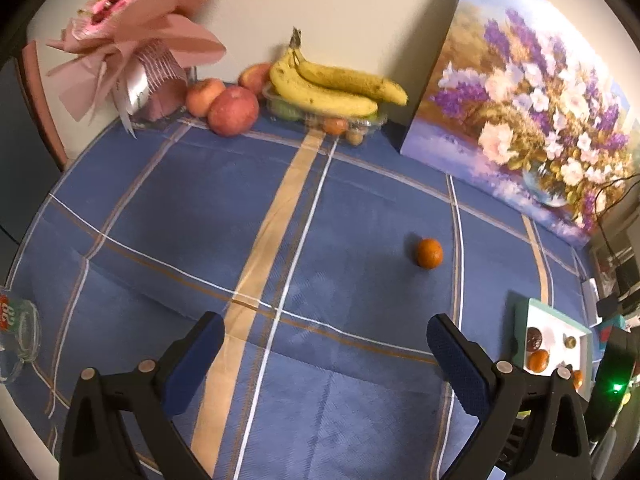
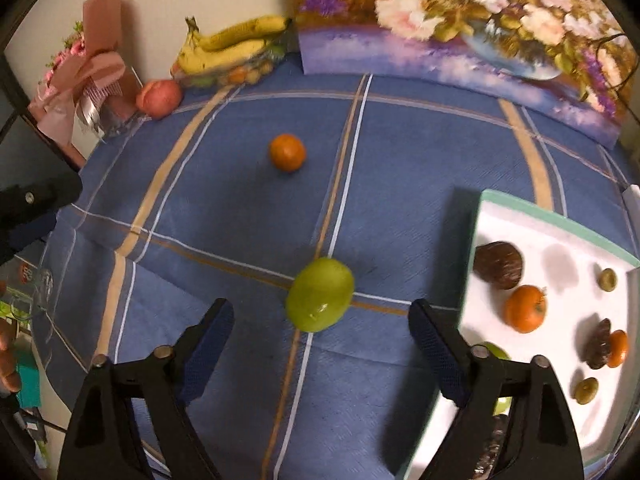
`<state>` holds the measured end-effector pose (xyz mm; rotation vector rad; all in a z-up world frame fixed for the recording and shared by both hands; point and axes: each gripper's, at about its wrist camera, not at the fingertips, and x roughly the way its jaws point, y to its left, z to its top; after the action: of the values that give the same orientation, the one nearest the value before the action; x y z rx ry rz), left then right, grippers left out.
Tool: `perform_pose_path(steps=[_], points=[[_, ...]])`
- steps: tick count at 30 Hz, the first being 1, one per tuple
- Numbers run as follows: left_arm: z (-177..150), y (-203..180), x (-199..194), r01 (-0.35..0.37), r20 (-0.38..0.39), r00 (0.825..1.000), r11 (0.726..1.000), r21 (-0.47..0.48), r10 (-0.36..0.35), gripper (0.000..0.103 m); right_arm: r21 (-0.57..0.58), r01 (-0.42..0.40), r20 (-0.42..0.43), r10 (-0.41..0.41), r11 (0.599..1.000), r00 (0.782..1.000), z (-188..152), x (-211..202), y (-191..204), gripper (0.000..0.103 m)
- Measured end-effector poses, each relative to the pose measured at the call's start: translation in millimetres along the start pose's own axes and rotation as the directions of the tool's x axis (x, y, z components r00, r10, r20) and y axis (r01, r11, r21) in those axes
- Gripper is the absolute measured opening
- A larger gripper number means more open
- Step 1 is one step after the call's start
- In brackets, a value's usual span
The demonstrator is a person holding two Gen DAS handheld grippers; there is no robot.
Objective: Organize fruits
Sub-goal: 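Grasp the green pear with the right tool while the left tool grasps the last tangerine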
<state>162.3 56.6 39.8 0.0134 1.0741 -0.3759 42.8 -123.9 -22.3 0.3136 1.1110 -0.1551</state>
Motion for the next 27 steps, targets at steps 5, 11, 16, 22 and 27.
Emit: perform_pose_path(steps=[5,11,16,22,27], points=[[-3.5,-6.1,20.3,0.006,-0.052,0.999,1.000,0.004,-0.006,0.101,0.004,-0.012,-0.029,0.012,1.000,1.000,1.1,16.8,2.1,0.072],[-5.0,-7.0,37.3,0.010,-0.088,0.996,1.000,-0.023,-0.012,0.101,0.008,-0.031,-0.040,0.031,0.999,0.999,4.3,31.1,3.0,0.059],[-1.8,-8.5,43.4,0.001,-0.088,0.996,1.000,-0.022,-0.003,0.101,0.005,-0.022,-0.038,0.022,1.000,0.999,5.1,36.0,3.5,0.056],[0.8,-10.0,47.8,0.003,-0.090,0.996,1.000,-0.028,-0.006,0.101,0.026,-0.025,-0.047,0.026,0.999,0.999,6.7,44.2,-3.3,0.047],[3.4,-12.3,51.0,0.014,-0.086,0.996,0.999,-0.037,-0.017,0.101,0.026,-0.032,-0.046,0.033,0.999,0.998,8.4,43.0,-5.2,0.046]])
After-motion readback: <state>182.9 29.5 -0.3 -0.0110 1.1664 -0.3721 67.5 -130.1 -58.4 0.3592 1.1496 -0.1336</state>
